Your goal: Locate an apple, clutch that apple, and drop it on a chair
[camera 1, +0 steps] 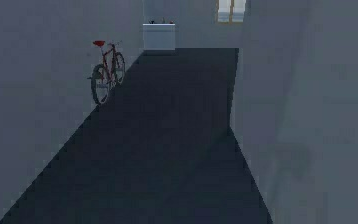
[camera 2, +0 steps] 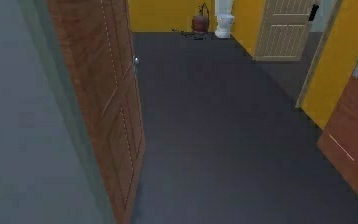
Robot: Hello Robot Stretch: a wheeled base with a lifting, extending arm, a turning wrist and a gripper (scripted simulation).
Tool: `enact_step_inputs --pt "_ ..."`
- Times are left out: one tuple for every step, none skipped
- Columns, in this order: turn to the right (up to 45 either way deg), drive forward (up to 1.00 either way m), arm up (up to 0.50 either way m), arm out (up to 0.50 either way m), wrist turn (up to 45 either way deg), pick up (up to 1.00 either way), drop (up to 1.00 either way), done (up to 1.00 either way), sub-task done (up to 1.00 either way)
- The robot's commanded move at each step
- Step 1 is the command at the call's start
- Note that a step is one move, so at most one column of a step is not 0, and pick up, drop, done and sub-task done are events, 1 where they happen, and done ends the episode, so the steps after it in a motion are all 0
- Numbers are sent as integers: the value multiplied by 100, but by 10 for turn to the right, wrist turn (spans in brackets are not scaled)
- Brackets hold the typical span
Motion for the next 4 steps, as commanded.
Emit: enact_step_inputs --pt "0 100 0 0 0 0 0 0 0" --pt "30 0 0 0 0 0 0 0 0" --pt "0 100 0 0 0 0 0 0 0" --pt "0 100 0 0 0 0 0 0 0"
